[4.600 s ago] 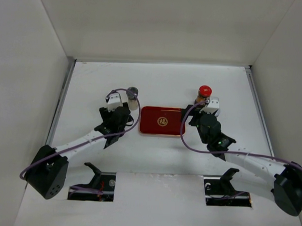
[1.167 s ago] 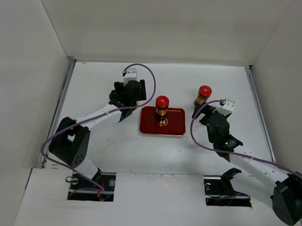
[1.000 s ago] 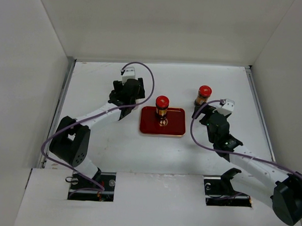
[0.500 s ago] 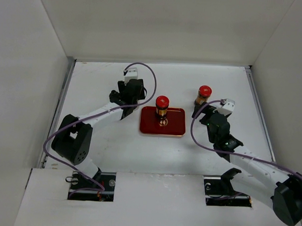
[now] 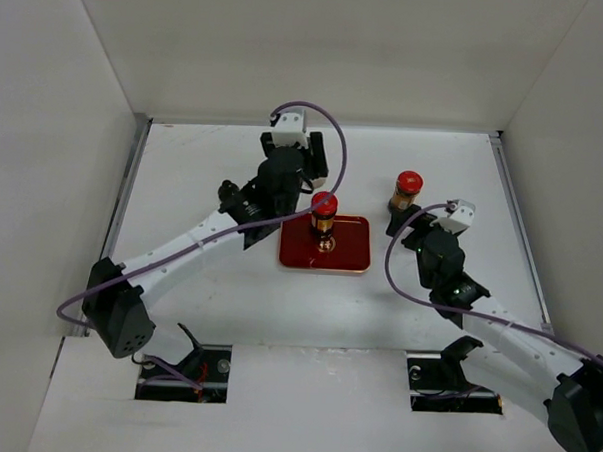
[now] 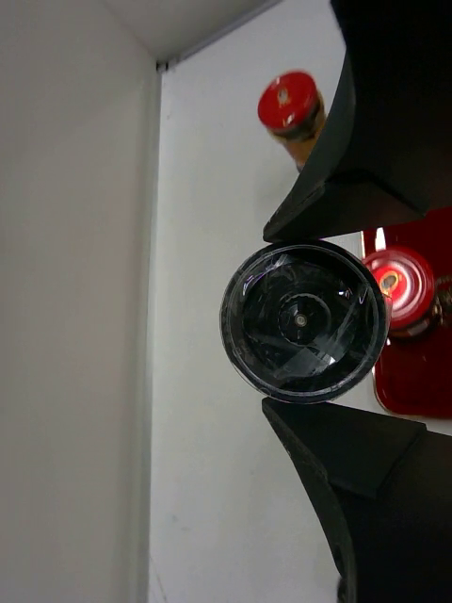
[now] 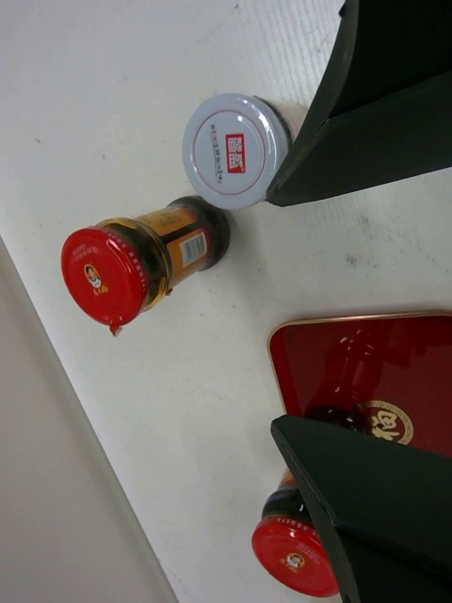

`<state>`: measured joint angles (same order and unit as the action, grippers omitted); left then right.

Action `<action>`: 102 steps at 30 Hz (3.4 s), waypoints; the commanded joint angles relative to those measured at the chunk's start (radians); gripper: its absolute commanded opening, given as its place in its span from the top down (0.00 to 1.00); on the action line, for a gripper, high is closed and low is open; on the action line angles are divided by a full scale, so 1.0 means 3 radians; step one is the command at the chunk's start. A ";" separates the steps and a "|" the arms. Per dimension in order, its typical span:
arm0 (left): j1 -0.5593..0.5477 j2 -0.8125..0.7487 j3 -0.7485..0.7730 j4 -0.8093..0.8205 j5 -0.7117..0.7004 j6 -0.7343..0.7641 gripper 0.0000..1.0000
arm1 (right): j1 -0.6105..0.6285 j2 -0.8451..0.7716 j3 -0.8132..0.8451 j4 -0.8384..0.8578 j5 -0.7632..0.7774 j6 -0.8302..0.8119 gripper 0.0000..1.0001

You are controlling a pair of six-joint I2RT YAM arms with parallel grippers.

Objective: Organize the condiment bottles

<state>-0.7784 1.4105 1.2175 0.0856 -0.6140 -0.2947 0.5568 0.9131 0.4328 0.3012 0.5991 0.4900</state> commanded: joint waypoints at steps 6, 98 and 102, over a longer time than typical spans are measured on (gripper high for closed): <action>-0.0542 0.0585 0.0717 0.0359 0.0088 0.0139 0.53 | -0.0069 -0.0369 -0.0139 0.0126 0.0258 0.0033 0.00; 0.0951 -0.0550 -0.1773 0.0589 -0.0224 -0.0398 0.14 | -0.0064 -0.0134 -0.0077 0.0141 0.0192 0.0034 0.00; 0.1048 -0.0264 -0.1650 0.0681 -0.0178 -0.0398 0.20 | -0.0054 -0.0109 -0.0057 0.0146 0.0212 0.0018 0.00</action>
<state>-0.4847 1.2968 0.6754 0.2417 -0.6884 -0.3916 0.5316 0.8791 0.3805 0.2996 0.6514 0.4946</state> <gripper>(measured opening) 0.814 0.998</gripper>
